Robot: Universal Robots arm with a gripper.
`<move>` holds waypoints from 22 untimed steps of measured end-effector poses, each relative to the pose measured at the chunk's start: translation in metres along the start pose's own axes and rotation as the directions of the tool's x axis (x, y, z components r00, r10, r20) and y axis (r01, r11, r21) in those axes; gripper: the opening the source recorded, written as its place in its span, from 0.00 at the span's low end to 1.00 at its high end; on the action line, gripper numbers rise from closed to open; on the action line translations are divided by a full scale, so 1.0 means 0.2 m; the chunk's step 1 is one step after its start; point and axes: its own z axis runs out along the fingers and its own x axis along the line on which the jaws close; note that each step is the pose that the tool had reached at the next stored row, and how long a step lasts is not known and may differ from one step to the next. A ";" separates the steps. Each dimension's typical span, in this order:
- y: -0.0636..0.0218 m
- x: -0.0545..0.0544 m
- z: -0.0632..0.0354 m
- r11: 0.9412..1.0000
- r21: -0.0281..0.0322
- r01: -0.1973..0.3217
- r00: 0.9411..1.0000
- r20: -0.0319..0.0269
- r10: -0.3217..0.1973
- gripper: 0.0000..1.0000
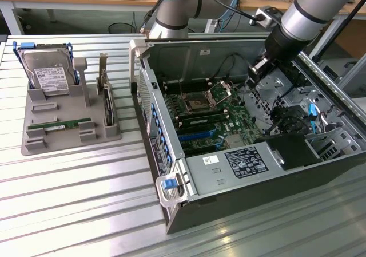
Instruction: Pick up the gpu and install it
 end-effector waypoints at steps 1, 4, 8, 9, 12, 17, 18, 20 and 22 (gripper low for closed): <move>0.000 0.00 0.000 1.000 0.001 -0.017 1.000 0.003 0.017 0.11; 0.000 0.00 0.000 0.997 0.002 -0.071 0.997 0.012 0.071 0.11; 0.000 0.00 0.001 0.990 0.002 -0.139 0.990 0.024 0.139 0.11; 0.000 0.00 0.001 0.989 0.002 -0.151 0.988 0.026 0.151 0.11; 0.000 0.00 0.001 0.982 0.002 -0.188 0.982 0.033 0.188 0.11; 0.000 0.00 0.002 0.967 0.001 -0.253 0.967 0.044 0.253 0.11; 0.000 0.00 0.002 0.964 0.001 -0.265 0.963 0.046 0.265 0.11; 0.000 0.00 0.002 0.955 0.000 -0.295 0.954 0.052 0.295 0.11; 0.000 0.00 0.002 0.950 0.000 -0.314 0.948 0.055 0.313 0.11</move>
